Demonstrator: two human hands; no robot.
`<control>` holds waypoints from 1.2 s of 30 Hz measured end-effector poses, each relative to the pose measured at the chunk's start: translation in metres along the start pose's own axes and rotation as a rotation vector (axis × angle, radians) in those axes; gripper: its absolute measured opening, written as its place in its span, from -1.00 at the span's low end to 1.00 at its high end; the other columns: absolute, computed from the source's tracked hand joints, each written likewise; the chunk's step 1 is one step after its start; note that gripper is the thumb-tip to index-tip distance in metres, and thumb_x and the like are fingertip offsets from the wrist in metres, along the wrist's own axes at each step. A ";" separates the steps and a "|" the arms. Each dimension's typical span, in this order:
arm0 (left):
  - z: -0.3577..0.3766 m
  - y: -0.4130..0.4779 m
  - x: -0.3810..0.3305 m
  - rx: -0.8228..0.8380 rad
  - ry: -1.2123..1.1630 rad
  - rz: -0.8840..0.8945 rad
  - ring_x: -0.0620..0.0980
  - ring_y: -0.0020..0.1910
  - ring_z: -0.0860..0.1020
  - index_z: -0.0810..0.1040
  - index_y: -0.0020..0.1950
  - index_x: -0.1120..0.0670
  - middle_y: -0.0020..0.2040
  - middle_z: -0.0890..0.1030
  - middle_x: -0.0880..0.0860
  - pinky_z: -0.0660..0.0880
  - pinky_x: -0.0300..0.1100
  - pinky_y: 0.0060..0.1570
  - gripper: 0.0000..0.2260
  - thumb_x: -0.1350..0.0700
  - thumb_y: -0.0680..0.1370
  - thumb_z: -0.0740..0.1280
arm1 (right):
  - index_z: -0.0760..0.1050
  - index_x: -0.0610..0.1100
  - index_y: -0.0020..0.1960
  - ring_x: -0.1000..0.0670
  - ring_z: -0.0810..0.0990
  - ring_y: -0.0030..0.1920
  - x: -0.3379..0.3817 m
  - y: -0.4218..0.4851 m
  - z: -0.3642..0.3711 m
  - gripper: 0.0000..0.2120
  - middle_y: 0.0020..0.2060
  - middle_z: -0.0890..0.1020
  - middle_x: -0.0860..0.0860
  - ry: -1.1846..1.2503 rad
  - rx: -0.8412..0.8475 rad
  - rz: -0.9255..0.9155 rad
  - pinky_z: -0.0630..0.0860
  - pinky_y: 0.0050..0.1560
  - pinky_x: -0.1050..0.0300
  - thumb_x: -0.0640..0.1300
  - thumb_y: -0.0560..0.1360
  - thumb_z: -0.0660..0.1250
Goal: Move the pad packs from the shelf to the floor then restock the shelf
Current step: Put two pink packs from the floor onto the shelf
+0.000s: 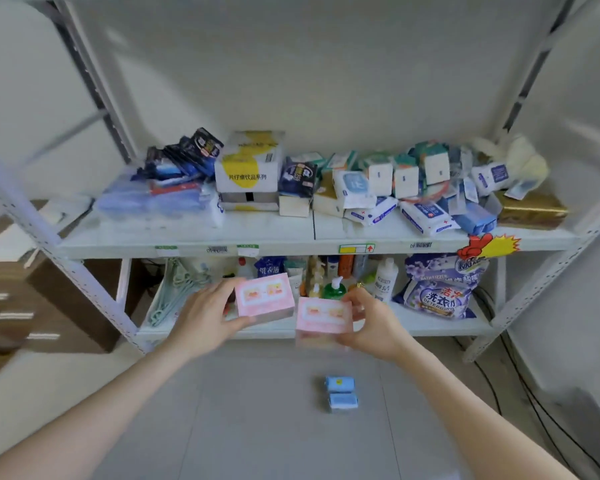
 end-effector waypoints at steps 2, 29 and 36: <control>-0.045 0.003 -0.007 -0.028 -0.012 0.023 0.04 0.20 0.51 0.43 0.37 0.01 0.24 0.56 -0.02 0.42 -0.11 0.09 -0.39 -0.09 0.38 0.52 | 0.39 0.01 0.18 0.16 0.59 -0.09 0.039 0.000 -0.019 -0.41 0.02 0.60 0.10 -0.002 -0.019 -0.049 0.54 -0.23 0.30 -0.02 0.23 0.55; -0.447 0.031 -0.061 -0.208 -0.022 0.130 -0.15 0.18 0.49 0.51 0.24 -0.08 0.14 0.56 -0.13 0.36 -0.31 0.08 -0.49 -0.09 0.34 0.54 | 0.50 0.07 0.09 0.07 0.64 -0.14 0.403 0.003 -0.166 -0.54 -0.01 0.58 0.11 -0.115 -0.148 -0.512 0.59 -0.05 0.12 -0.01 0.26 0.59; -0.487 0.099 -0.059 -0.208 -0.023 0.123 -0.16 0.15 0.50 0.55 0.17 -0.06 0.06 0.57 -0.18 0.38 -0.40 0.08 -0.57 -0.04 0.34 0.56 | 0.51 0.03 0.10 -0.01 0.66 -0.14 0.432 0.059 -0.184 -0.54 0.00 0.59 0.03 -0.116 -0.133 -0.532 0.60 0.00 -0.02 -0.05 0.27 0.59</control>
Point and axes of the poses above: each hand's wrist, its own y-axis towards the middle knuckle, its own z-axis out of the palm, x = y × z, the point moved 6 cm from there along y, towards the middle knuckle
